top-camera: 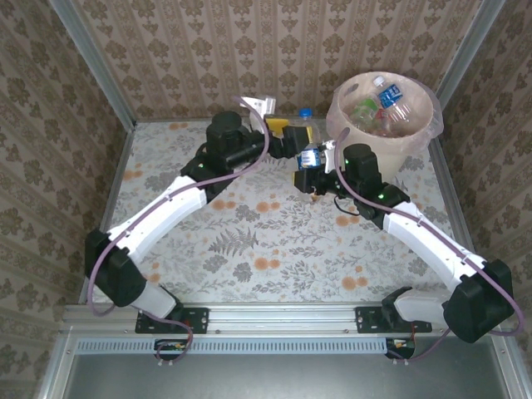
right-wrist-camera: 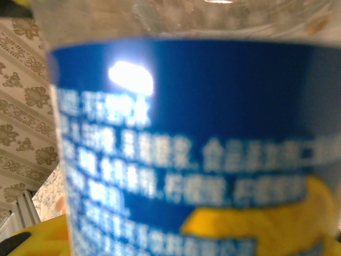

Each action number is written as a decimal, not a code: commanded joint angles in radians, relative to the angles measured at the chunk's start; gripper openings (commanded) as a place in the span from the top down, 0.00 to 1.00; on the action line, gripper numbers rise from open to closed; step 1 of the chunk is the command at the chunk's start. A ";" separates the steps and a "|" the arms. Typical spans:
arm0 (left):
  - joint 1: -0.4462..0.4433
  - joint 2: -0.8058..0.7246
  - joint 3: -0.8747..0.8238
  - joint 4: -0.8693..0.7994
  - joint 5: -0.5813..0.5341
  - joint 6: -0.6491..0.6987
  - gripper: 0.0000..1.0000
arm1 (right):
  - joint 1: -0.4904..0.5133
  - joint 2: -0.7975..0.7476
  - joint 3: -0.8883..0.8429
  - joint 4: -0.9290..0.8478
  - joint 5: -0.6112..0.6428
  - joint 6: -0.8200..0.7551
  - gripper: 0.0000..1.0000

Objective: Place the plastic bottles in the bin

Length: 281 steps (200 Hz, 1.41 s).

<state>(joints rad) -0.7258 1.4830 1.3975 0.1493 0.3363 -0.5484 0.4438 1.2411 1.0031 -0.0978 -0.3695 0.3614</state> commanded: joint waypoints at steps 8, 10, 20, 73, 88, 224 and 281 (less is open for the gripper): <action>0.008 -0.083 -0.065 -0.015 -0.133 0.019 0.00 | -0.023 0.000 0.081 -0.073 0.042 -0.033 0.60; 0.009 -0.089 -0.071 -0.016 -0.145 0.018 0.00 | -0.026 -0.001 0.084 -0.078 0.043 -0.033 0.60; 0.011 -0.116 -0.096 -0.029 -0.215 0.009 0.00 | -0.045 -0.001 0.113 -0.102 0.048 -0.037 0.60; 0.060 -0.203 -0.193 -0.150 -0.435 -0.053 0.00 | -0.208 0.018 0.295 -0.181 0.054 -0.070 0.58; 0.077 -0.224 -0.214 -0.176 -0.461 -0.072 0.00 | -0.258 0.039 0.353 -0.200 0.066 -0.074 0.58; 0.199 -0.331 -0.343 -0.270 -0.524 -0.197 0.00 | -0.595 0.490 0.994 -0.653 0.034 -0.473 0.54; 0.208 -0.333 -0.339 -0.294 -0.525 -0.211 0.00 | -0.596 0.722 1.359 -1.070 0.078 -0.736 0.48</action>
<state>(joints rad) -0.5274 1.1694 1.0554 -0.1257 -0.1787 -0.7406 -0.1528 1.9011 2.2589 -0.9306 -0.2958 -0.2119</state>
